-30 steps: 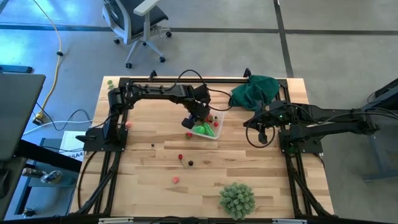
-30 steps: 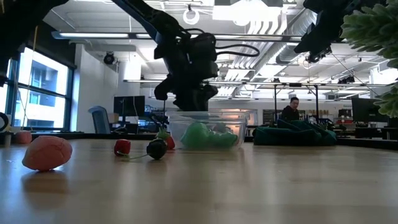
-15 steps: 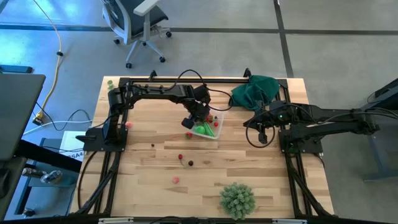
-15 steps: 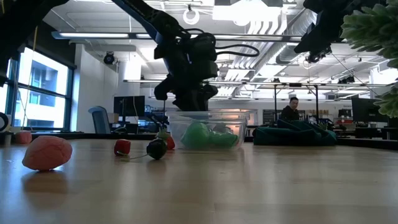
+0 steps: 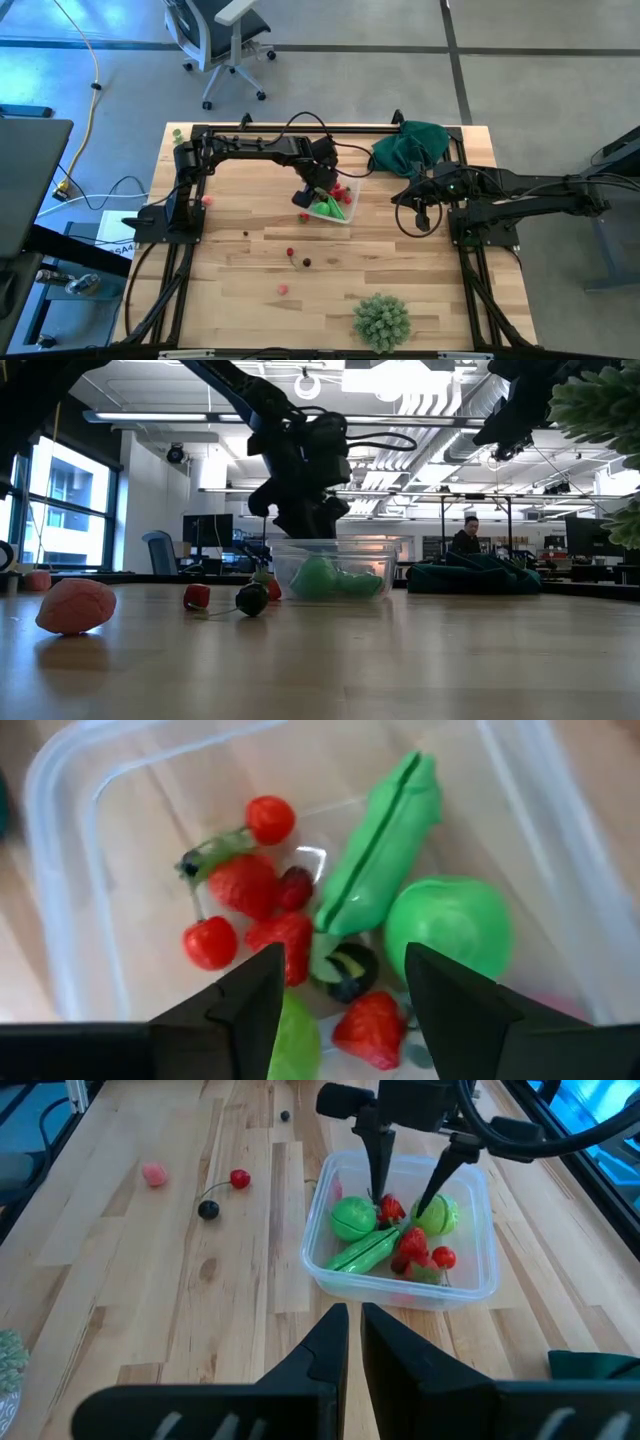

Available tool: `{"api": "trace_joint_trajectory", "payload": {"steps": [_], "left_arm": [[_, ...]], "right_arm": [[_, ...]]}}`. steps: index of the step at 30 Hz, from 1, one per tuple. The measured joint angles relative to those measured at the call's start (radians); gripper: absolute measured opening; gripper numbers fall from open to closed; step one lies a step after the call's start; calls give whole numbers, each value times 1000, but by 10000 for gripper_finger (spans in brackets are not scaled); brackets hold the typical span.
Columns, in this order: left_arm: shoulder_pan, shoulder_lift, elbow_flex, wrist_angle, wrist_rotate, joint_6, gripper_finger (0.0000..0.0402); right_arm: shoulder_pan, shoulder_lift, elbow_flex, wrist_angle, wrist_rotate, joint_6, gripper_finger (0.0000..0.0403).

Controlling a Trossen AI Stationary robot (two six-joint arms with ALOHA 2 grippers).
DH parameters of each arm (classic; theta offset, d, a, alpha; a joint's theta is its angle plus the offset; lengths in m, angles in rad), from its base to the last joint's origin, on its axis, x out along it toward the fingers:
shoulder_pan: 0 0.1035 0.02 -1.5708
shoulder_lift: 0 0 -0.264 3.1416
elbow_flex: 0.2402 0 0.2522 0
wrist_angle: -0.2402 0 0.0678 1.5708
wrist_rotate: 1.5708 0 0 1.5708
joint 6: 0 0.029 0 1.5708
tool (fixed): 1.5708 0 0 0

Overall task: Pick and placing Produce into tupperware
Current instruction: Put the blueberry into the transparent bin

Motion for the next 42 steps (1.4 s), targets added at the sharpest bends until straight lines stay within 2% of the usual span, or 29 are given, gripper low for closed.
{"api": "trace_joint_trajectory", "payload": {"steps": [5, 13, 18, 25, 30, 36, 42], "left_arm": [[0, -2, 66, -142, 21, -2, 180], [0, -2, 220, -539, 48, 10, 145], [-4, -23, 210, -683, 64, 33, 131], [-9, -130, 41, -683, 52, -21, 127], [-7, -252, -141, -628, -61, -152, 127], [-7, -455, -382, -530, -193, -351, 127], [-7, -720, -633, -389, -213, -520, 128]], "right_arm": [[0, 0, 0, 0, 0, 0, 24], [0, 0, 0, 0, 0, 0, 24], [0, 0, 0, 0, 0, 0, 24], [0, 0, 0, 0, 0, 0, 24], [0, 0, 0, 0, 0, 0, 24], [0, 0, 0, 0, 0, 0, 24], [0, 0, 0, 0, 0, 0, 24]]}}
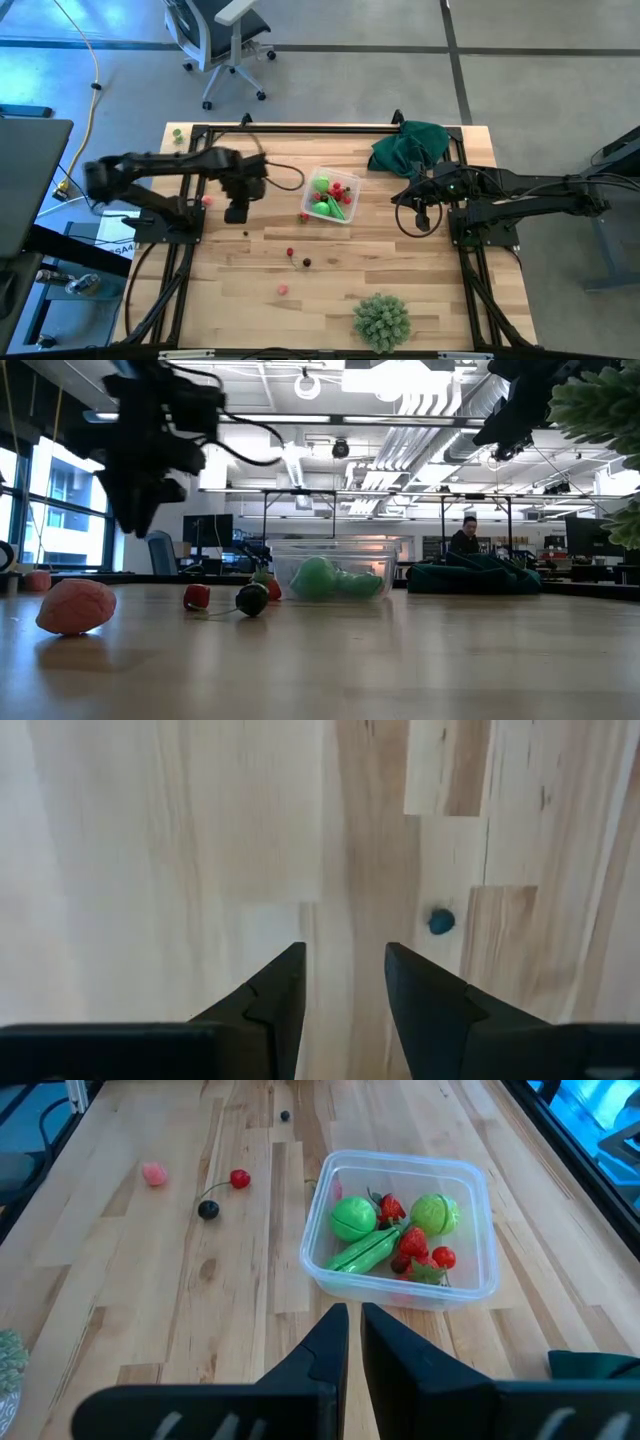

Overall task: Pick and placing Produce into tupperware
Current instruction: Put the blueberry into the transparent bin

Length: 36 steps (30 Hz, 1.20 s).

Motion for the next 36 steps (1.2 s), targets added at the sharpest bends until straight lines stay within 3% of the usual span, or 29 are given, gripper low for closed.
{"api": "trace_joint_trajectory", "payload": {"steps": [8, 15, 25, 32, 36], "left_arm": [[0, -328, -295, 277, 155, -30, 129], [-4, -484, -339, 292, 203, 11, 129], [-157, -421, -451, 425, 264, -35, 129], [-198, -322, -458, 462, 97, -133, 129], [-196, -274, -458, 458, 82, -155, 129]], "right_arm": [[0, 0, 0, 0, 0, 0, 24], [0, 0, 0, 0, 0, 0, 24], [0, 0, 0, 0, 0, 0, 24], [0, 0, 0, 0, 0, 0, 24], [0, 0, 0, 0, 0, 0, 24]]}}
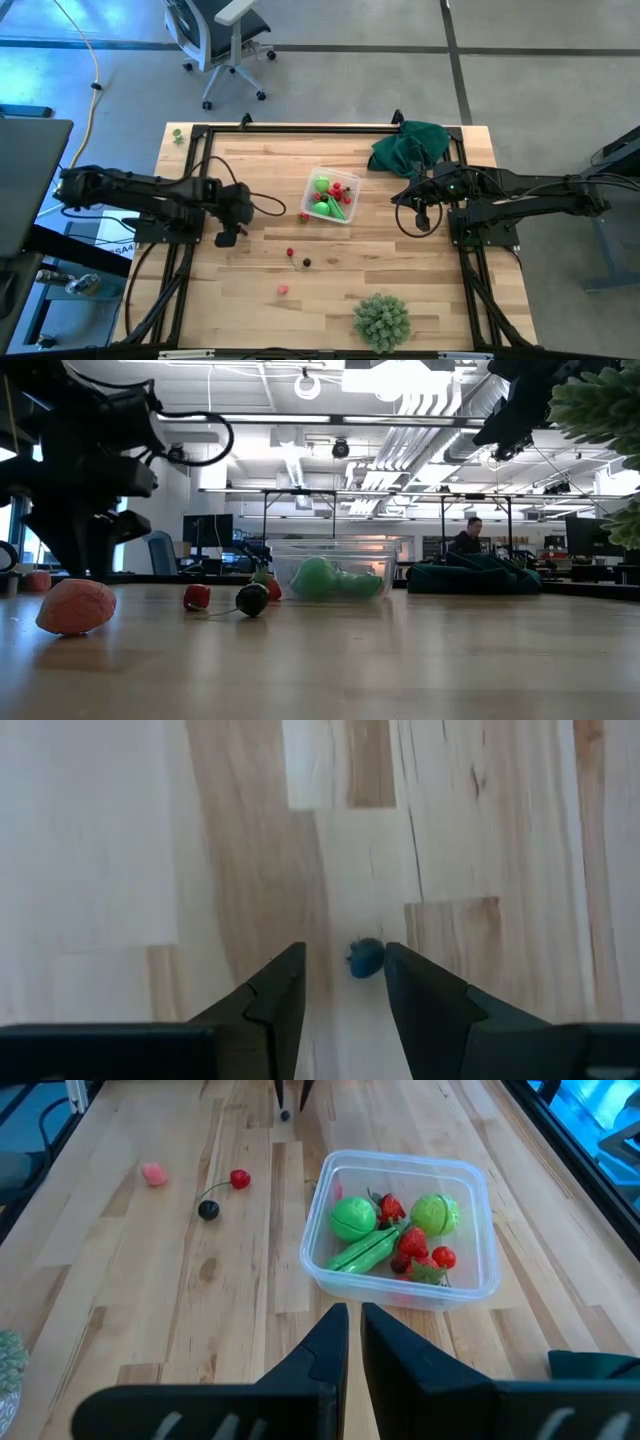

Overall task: Pick and placing Produce into tupperware
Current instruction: Put the blueberry into the transparent bin

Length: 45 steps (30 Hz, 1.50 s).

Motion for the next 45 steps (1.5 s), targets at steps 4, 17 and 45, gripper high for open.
{"api": "trace_joint_trajectory", "payload": {"steps": [4, 17, 45], "left_arm": [[-1, 45, 0, 0, 18, 0, 129], [-1, 123, 5, 14, 18, 38, 129], [-1, 127, 3, 49, -157, -8, 125]], "right_arm": [[0, 0, 0, 0, 0, 0, 24], [0, 0, 0, 0, 0, 0, 24], [0, 0, 0, 0, 0, 0, 24]]}}
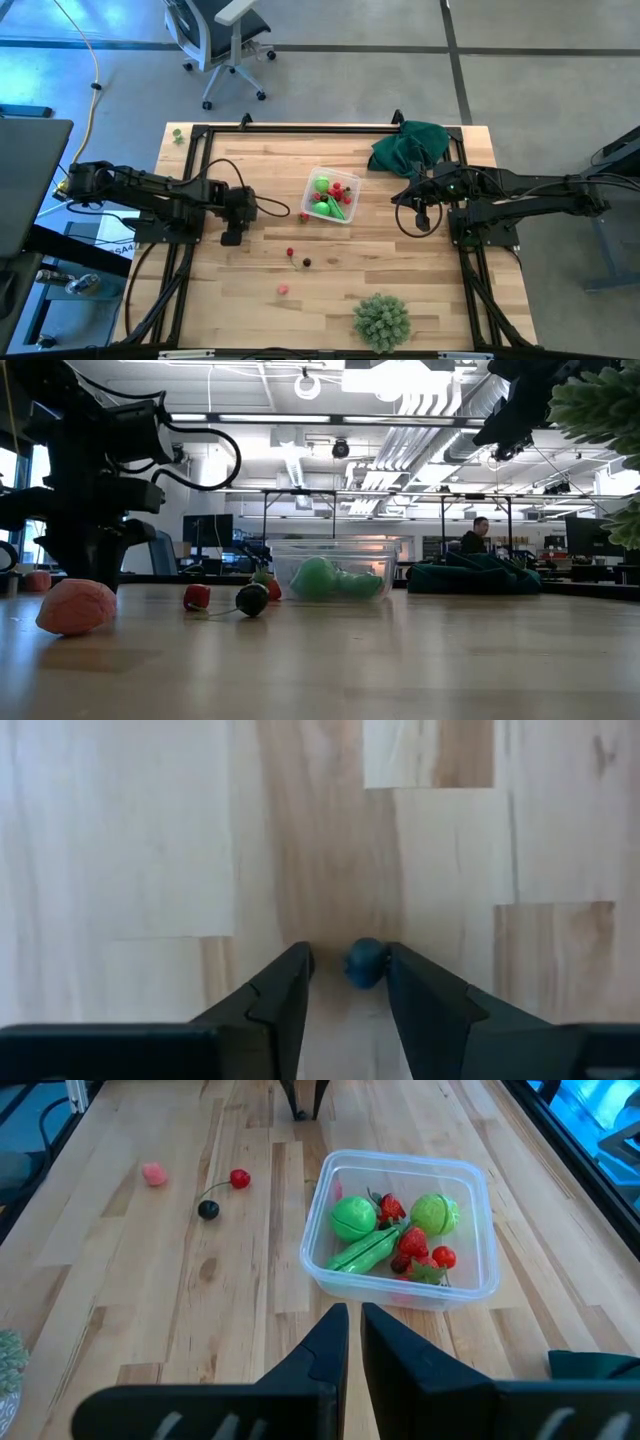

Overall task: Pick and placing Produce into tupperware
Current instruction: Put the blueberry into the transparent bin

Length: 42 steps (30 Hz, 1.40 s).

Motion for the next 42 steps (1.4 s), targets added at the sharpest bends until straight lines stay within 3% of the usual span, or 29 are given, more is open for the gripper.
{"api": "trace_joint_trajectory", "payload": {"steps": [13, 27, 42], "left_arm": [[1, 0, -1, 9, -35, 1, 68], [2, 2, 1, 36, -36, 12, 56], [2, 3, 203, 198, -57, 167, 56]], "right_arm": [[0, 0, 0, 0, 0, 0, 24], [0, 0, 0, 0, 0, 0, 24], [0, 0, 0, 0, 0, 0, 24]]}}
